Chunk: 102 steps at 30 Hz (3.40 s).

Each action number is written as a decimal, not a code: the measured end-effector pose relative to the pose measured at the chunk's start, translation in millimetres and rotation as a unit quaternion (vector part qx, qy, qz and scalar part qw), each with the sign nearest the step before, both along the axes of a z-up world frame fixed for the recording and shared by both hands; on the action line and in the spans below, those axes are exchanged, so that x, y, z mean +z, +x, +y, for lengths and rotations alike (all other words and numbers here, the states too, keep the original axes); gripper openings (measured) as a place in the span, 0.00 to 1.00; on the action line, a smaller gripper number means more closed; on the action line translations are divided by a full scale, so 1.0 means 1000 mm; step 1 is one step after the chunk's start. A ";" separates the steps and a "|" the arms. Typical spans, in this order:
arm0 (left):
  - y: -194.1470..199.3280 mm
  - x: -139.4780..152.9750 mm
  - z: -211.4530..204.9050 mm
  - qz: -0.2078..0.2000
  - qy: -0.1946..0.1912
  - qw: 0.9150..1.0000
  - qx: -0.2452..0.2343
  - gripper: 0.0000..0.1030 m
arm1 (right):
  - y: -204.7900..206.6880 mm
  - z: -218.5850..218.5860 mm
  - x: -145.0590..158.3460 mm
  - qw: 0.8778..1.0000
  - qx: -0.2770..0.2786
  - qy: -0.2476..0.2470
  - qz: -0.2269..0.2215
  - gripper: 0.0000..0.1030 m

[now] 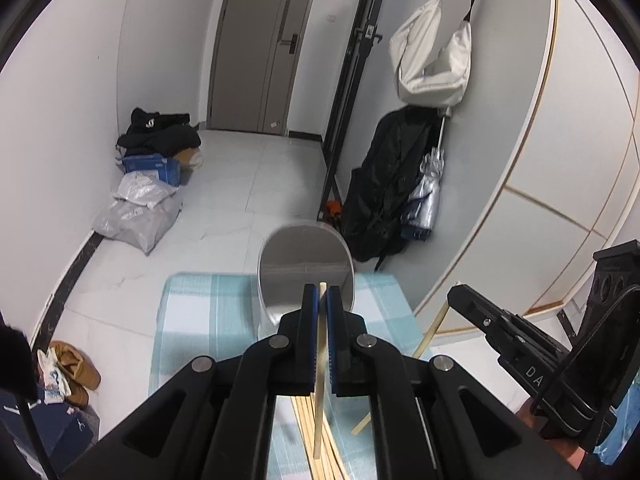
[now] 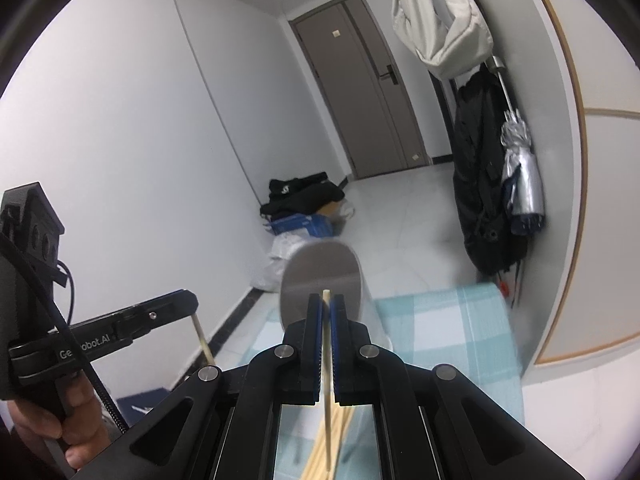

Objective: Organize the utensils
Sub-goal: 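Lift the chopstick with the right gripper over the utensil holder, then open the right gripper to drop the chopstick into the holder, then lower the right gripper to the chopstick pile and pinch another chopstick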

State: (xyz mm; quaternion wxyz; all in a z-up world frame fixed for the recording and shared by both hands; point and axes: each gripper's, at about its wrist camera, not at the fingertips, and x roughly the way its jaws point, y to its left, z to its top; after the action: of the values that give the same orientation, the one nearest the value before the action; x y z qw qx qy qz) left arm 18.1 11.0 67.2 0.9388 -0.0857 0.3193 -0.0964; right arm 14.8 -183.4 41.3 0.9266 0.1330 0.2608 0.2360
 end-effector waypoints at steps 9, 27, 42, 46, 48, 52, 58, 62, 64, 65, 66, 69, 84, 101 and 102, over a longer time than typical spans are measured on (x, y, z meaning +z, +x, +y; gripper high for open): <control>0.037 0.042 0.008 -0.022 -0.010 1.000 0.000 0.01 | 0.045 0.003 0.047 1.000 0.008 0.019 -0.014 0.03; 0.128 0.069 0.019 -0.042 -0.027 0.999 0.006 0.01 | 0.153 0.033 0.096 0.997 0.009 -0.003 -0.074 0.03; 0.142 0.014 0.010 -0.035 0.027 0.997 -0.060 0.01 | 0.168 0.041 0.033 0.998 0.045 -0.022 -0.046 0.03; 0.149 0.005 0.003 -0.006 0.032 0.996 -0.078 0.01 | 0.167 0.045 0.019 0.997 0.061 -0.028 -0.023 0.04; 0.155 0.000 0.005 0.022 0.016 0.996 -0.085 0.01 | 0.167 0.046 0.012 0.997 0.068 -0.026 -0.006 0.06; 0.153 -0.002 0.011 0.044 -0.002 0.997 -0.069 0.02 | 0.168 0.043 -0.002 0.996 0.081 -0.009 0.029 0.06; 0.131 0.012 0.019 0.043 -0.002 0.999 -0.023 0.24 | 0.158 0.026 -0.005 0.997 0.066 0.005 0.051 0.20; 0.115 0.019 0.023 0.029 -0.003 0.999 0.015 0.51 | 0.138 0.012 0.005 0.998 0.048 0.012 0.044 0.32; 0.104 0.023 0.025 0.019 -0.001 0.999 0.032 0.53 | 0.127 0.007 0.008 0.998 0.043 0.012 0.039 0.37; 0.099 0.024 0.025 0.017 0.002 0.999 0.040 0.53 | 0.120 0.005 0.011 0.999 0.039 0.010 0.035 0.38; 0.093 0.025 0.025 0.016 0.008 0.998 0.053 0.53 | 0.113 0.003 0.013 0.999 0.037 0.009 0.032 0.41; 0.077 0.027 0.025 0.011 0.005 0.997 0.071 0.55 | 0.093 0.000 0.018 0.999 0.030 0.008 0.029 0.41; -0.001 0.024 0.016 -0.042 0.022 0.993 0.106 0.86 | 0.008 -0.007 0.024 1.000 0.004 -0.006 0.002 0.68; -0.023 -0.041 0.022 -0.008 0.000 0.992 0.125 0.91 | -0.024 -0.002 -0.029 0.998 -0.018 -0.047 0.027 0.83; -0.024 -0.046 0.023 -0.002 -0.001 0.992 0.127 0.91 | -0.024 -0.001 -0.034 0.998 -0.018 -0.055 0.033 0.83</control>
State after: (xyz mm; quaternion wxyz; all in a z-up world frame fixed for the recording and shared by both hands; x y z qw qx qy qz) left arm -5.6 33.9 21.3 0.9441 -0.1265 0.3037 0.0229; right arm -8.8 -184.3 7.5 0.9274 0.0946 0.3014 0.2003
